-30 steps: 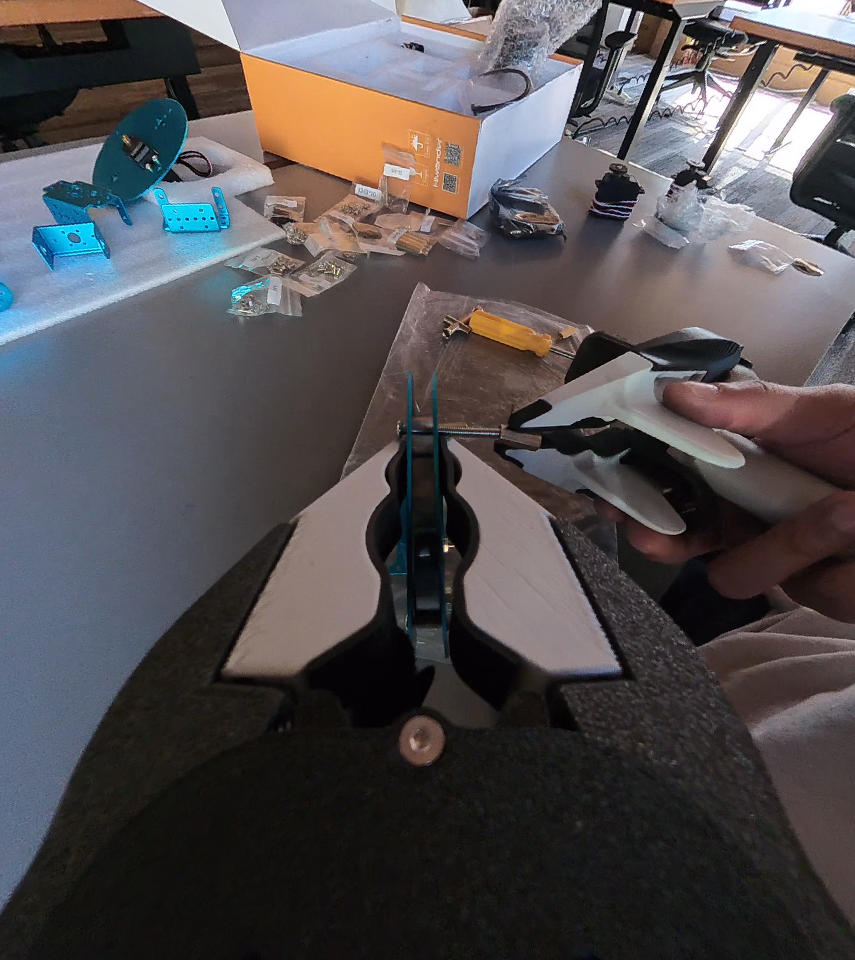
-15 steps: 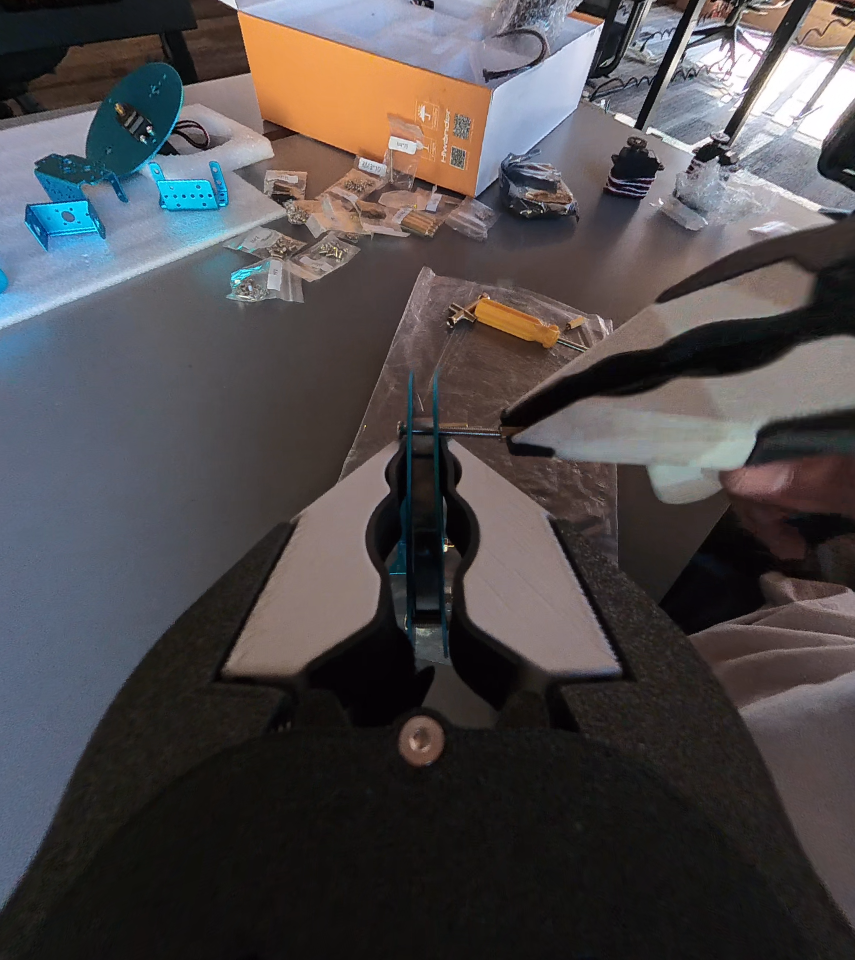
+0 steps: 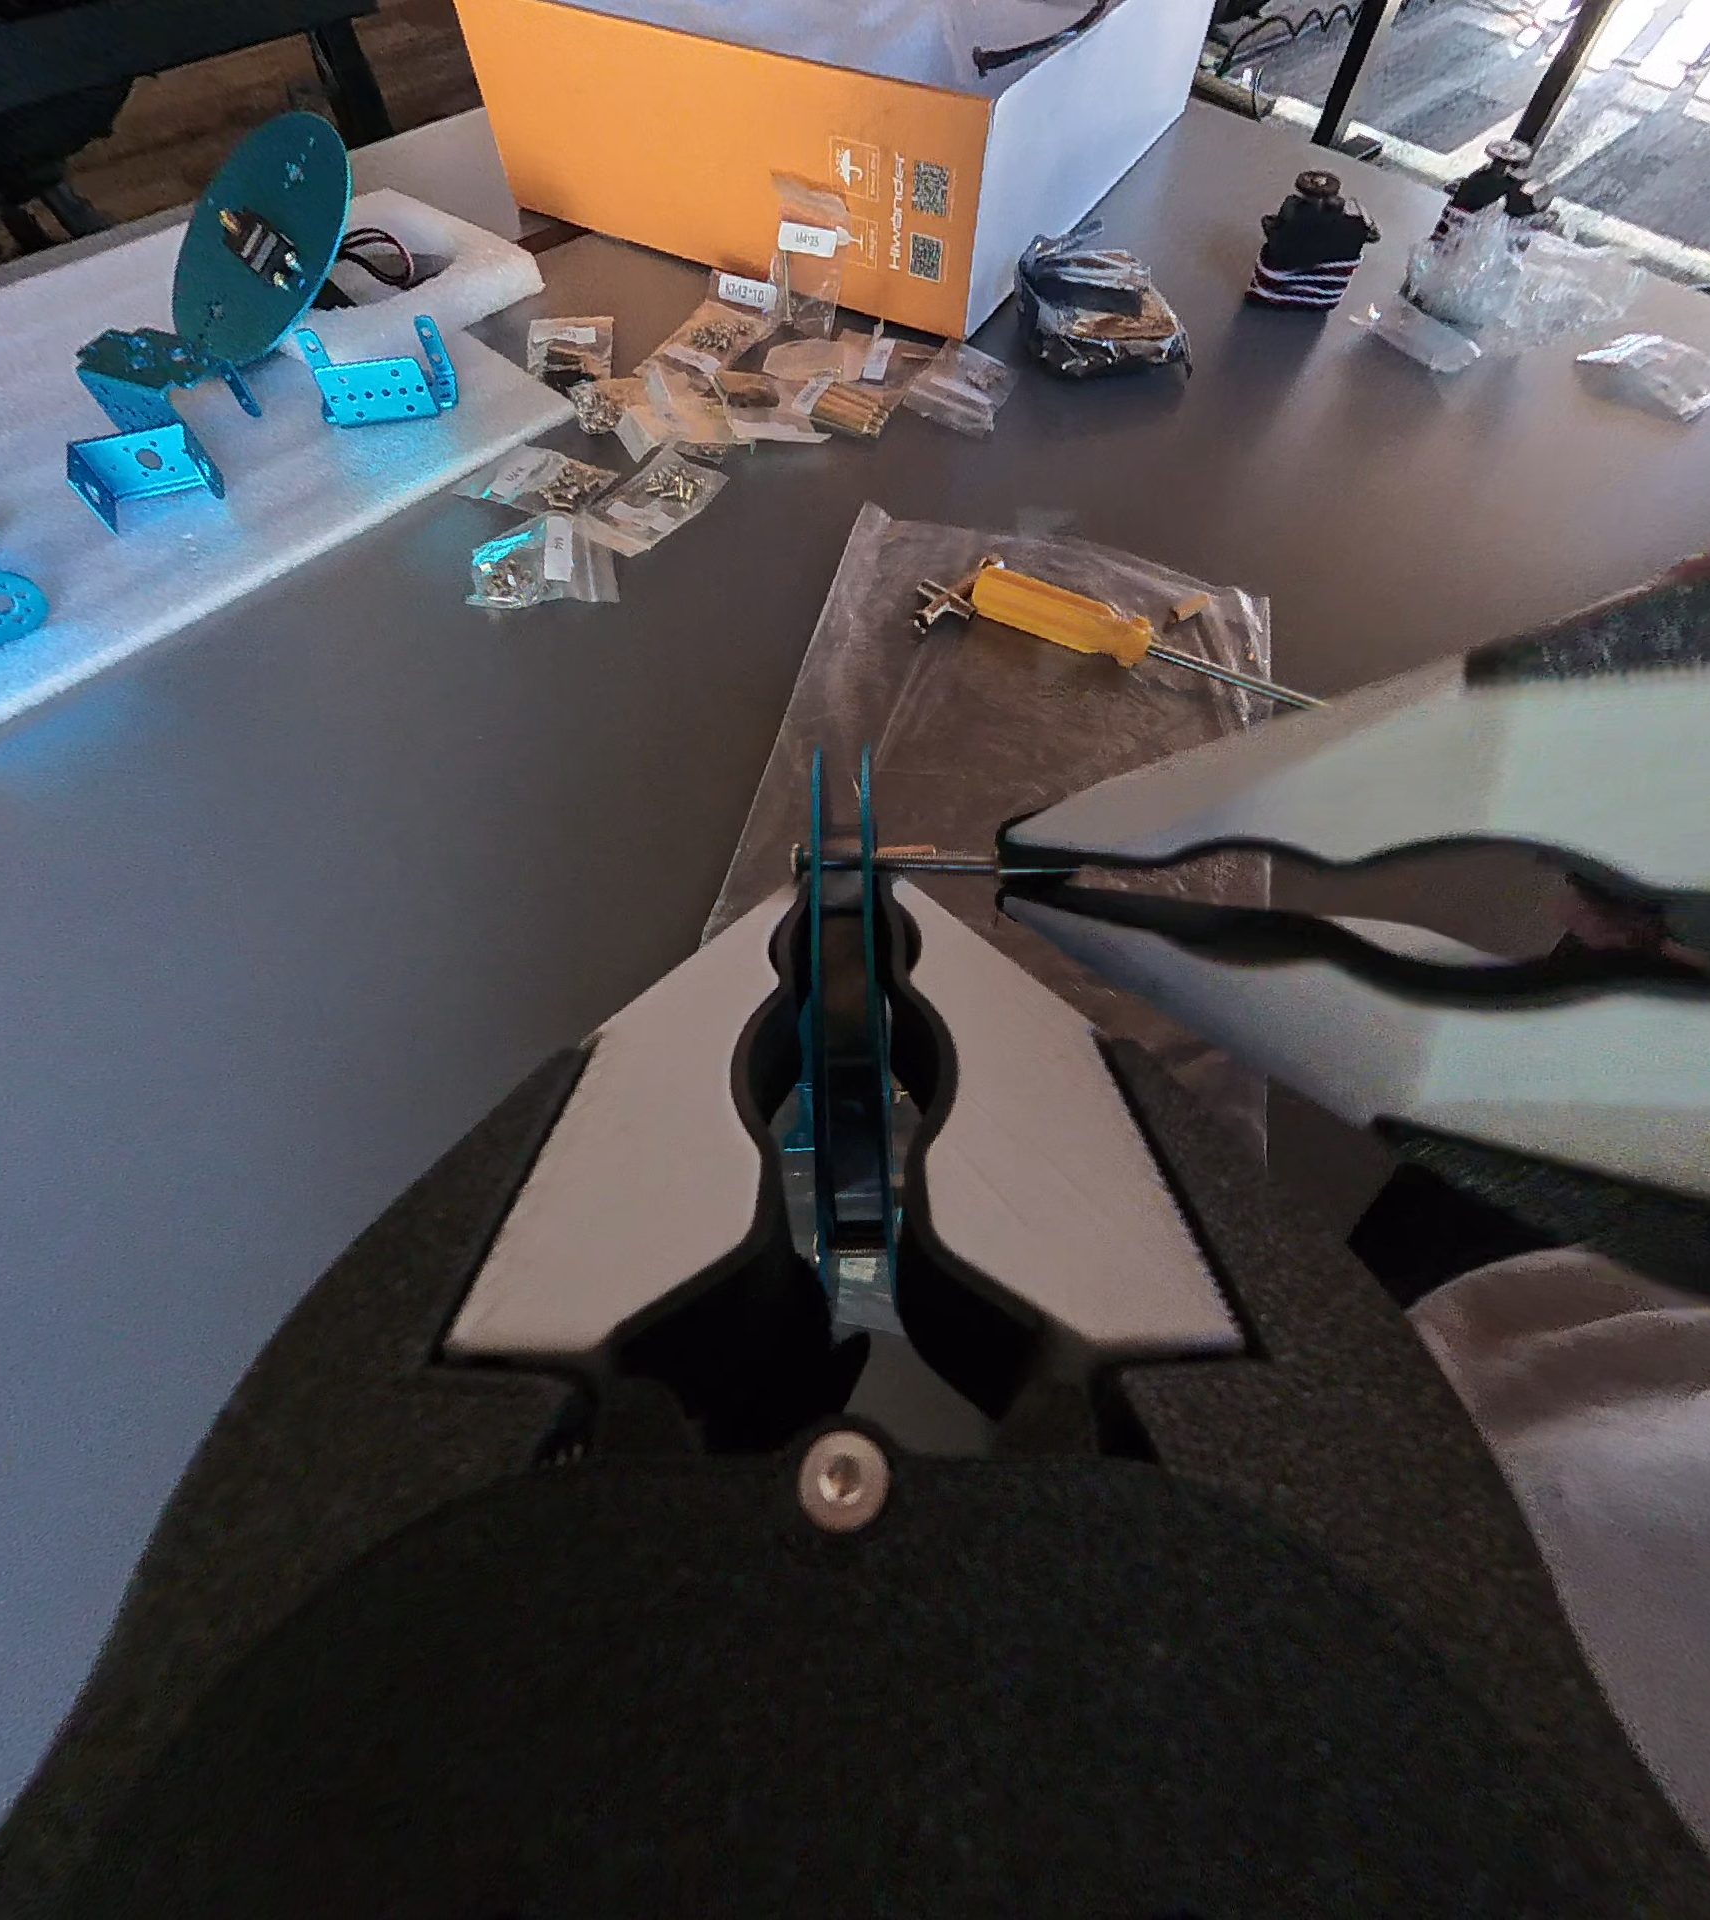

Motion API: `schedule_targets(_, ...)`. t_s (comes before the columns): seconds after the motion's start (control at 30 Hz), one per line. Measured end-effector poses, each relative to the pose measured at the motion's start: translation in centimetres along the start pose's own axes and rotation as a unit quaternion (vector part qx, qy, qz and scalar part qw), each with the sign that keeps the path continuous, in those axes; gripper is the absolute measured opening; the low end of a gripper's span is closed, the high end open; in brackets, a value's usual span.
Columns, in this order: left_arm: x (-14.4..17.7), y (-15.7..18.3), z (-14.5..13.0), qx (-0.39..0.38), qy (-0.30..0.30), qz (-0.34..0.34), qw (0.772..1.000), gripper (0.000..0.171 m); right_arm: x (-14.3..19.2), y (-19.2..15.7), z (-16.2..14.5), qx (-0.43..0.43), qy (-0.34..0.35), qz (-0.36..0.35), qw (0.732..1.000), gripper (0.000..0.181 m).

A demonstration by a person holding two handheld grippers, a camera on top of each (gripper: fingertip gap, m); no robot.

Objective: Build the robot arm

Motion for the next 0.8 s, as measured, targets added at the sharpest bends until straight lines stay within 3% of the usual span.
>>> schedule_targets(0.07, 0.0, 0.0, 0.0, -0.009, 0.000, 0.000, 1.000, 0.009, -0.1, 1.2, -0.1, -0.137, -0.007, 0.073, 0.988, 0.004)
schedule_targets(0.13, -0.1, 0.2, 0.0, -0.012, 0.007, -0.011, 1.000, 0.009, -0.2, 2.4, -0.6, -0.287, -0.010, 0.154, 0.945, 0.004)
schedule_targets(0.23, -0.2, 1.4, 0.3, -0.024, 0.012, -0.016, 1.000, 0.008, -0.9, 3.8, -2.1, -0.483, 0.003, 0.258, 0.837, 0.004)
schedule_targets(0.33, -0.2, 1.5, 0.2, -0.019, 0.016, -0.005, 1.000, 0.008, -1.5, 3.8, -3.5, -0.613, 0.015, 0.323, 0.720, 0.004)
schedule_targets(0.4, -0.1, 1.7, 0.2, -0.028, 0.015, 0.001, 1.000, 0.008, -1.8, 3.6, -4.3, -0.677, 0.019, 0.365, 0.639, 0.004)
schedule_targets(0.53, -0.2, 1.7, 0.3, -0.035, 0.016, -0.004, 0.999, 0.010, -2.1, 3.1, -5.5, -0.742, 0.024, 0.411, 0.530, 0.004)
schedule_targets(0.6, -0.2, 1.6, 0.3, -0.035, 0.018, -0.011, 0.999, 0.011, -2.2, 3.0, -5.7, -0.751, 0.029, 0.417, 0.511, 0.004)
schedule_targets(0.7, -0.1, 1.4, 0.2, -0.053, 0.017, -0.023, 0.998, 0.012, -2.3, 2.9, -5.6, -0.750, 0.030, 0.422, 0.508, 0.004)
schedule_targets(0.8, 0.0, 1.4, -0.1, -0.056, 0.029, -0.037, 0.997, 0.013, -2.5, 2.6, -5.9, -0.762, 0.029, 0.440, 0.475, 0.004)
Point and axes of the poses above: each gripper's, where its closed fingertips meet, x back along the fingers, z out of its top, y = z × x across the jaws, the point moved 8 cm from there along x, back along the fingers, and after that the axes turned 11 degrees about -x, right-handed, at the moved point
